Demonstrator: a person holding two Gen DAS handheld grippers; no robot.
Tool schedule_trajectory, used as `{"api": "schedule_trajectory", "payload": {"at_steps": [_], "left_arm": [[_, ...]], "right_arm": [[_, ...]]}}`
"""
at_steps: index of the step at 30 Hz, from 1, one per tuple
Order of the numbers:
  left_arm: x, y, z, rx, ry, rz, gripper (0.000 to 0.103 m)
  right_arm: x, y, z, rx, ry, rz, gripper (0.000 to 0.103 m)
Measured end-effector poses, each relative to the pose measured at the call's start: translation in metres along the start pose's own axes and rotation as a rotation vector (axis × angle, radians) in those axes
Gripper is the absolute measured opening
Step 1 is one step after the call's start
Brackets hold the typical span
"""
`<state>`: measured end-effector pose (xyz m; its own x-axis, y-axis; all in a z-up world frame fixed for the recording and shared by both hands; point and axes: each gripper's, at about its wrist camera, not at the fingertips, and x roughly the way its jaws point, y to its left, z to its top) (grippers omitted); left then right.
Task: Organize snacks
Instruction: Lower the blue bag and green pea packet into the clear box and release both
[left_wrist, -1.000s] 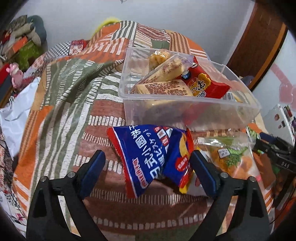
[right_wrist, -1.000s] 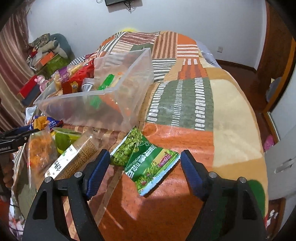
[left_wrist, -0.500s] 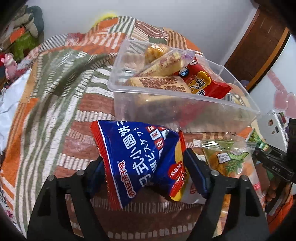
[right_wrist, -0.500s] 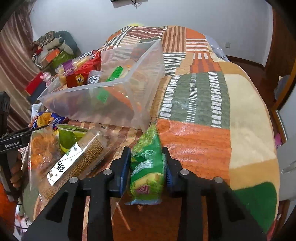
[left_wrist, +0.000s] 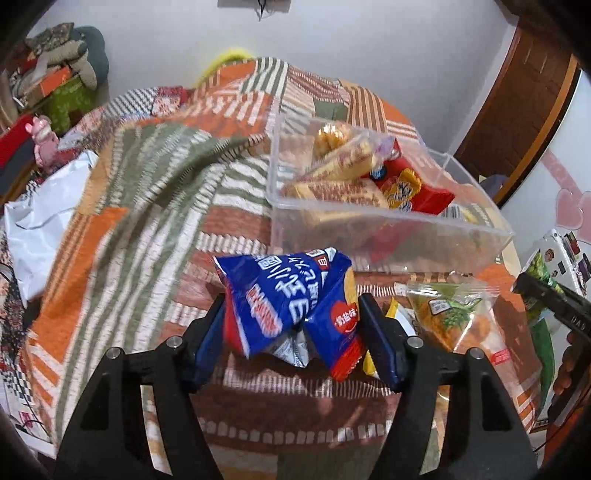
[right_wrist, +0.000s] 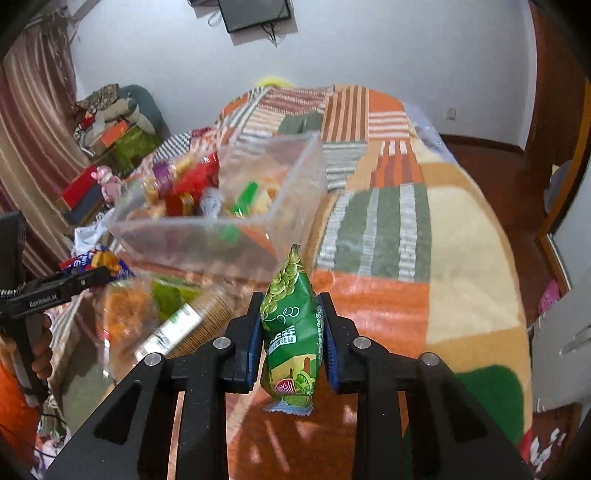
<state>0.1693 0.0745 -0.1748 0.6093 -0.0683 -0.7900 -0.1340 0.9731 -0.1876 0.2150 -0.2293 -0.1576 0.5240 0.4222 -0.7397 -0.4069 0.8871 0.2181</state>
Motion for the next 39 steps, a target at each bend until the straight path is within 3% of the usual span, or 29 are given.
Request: {"api": "schedule_trajectory", "payload": {"at_steps": [9, 18, 27, 39], "left_arm": [[-0.033, -0.003, 0.017, 0.004, -0.092, -0.021, 0.06], [-0.05, -0.024, 0.042, 0.027, -0.175, -0.058, 0.06], [-0.025, -0.035, 0.064, 0.028, -0.173, -0.057, 0.06], [0.012, -0.036, 0.074, -0.003, -0.146, -0.054, 0.06]], "right_arm": [[-0.011, 0.014, 0.018, -0.025, -0.083, 0.032, 0.025], [-0.01, 0.02, 0.037, -0.033, -0.128, 0.05, 0.025], [0.005, 0.03, 0.057, -0.049, -0.132, 0.069, 0.025], [0.053, 0.05, 0.085, -0.078, -0.065, 0.077, 0.025]]}}
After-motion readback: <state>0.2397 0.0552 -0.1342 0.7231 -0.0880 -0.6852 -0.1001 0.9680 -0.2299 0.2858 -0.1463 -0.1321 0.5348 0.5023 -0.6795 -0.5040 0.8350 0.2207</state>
